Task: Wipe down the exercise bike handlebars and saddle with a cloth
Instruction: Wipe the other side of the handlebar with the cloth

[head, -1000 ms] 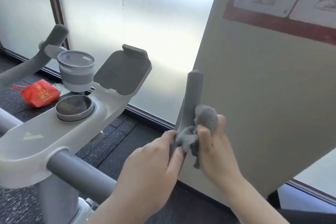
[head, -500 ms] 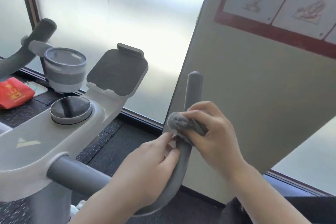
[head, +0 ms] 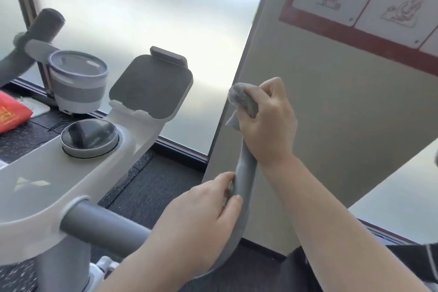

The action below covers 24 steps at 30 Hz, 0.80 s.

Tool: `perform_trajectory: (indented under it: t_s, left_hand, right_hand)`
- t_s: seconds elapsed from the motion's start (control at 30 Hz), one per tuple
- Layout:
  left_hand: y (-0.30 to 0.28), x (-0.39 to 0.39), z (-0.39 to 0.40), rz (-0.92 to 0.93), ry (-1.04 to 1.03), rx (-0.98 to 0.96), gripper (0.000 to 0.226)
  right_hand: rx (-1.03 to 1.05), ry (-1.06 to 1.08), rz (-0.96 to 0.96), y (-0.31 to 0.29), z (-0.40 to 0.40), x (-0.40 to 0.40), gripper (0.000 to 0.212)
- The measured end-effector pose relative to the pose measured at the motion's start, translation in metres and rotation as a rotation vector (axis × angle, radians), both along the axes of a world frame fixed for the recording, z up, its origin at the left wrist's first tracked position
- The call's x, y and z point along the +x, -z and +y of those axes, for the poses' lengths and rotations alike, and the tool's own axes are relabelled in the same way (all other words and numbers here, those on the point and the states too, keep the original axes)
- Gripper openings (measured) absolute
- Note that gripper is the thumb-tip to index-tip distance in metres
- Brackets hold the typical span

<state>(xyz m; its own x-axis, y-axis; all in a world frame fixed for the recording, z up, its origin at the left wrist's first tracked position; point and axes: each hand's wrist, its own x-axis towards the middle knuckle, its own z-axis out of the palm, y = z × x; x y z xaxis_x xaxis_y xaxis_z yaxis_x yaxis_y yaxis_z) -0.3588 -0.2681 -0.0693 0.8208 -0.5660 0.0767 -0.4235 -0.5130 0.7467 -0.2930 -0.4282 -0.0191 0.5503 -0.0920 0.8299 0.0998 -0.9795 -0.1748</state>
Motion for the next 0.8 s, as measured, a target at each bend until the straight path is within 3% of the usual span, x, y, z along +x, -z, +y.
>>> perform_trajectory:
  t_s: [0.1,0.27,0.43,0.57,0.63,0.73,0.8]
  left_hand:
    - [0.001,0.0,0.0,-0.001,-0.003,0.002,0.027]
    - [0.001,-0.001,-0.001,-0.022,-0.013,0.014,0.033]
    - [0.003,-0.001,-0.002,-0.019,-0.031,0.007,0.035]
    - [0.003,-0.002,-0.002,-0.017,-0.029,0.009,0.036]
    - [0.002,-0.001,-0.002,-0.021,-0.037,0.01,0.034]
    - [0.003,-0.002,-0.002,-0.018,-0.051,0.006,0.033]
    - [0.003,-0.002,-0.002,-0.011,-0.056,-0.004,0.032]
  right_hand:
    - [0.162,0.074,-0.068,0.016,0.011,-0.002,0.025]
    - [0.032,-0.1,0.097,0.013,-0.011,-0.014,0.027]
    - [0.313,-0.022,-0.051,0.011,0.003,0.0,0.021]
    - [0.086,-0.11,0.103,0.021,-0.008,-0.026,0.028]
    - [0.001,-0.108,0.113,0.0,-0.023,-0.016,0.02]
    - [0.248,-0.074,0.036,-0.019,-0.024,0.01,0.016]
    - [0.261,-0.134,0.022,-0.006,-0.019,0.008,0.014]
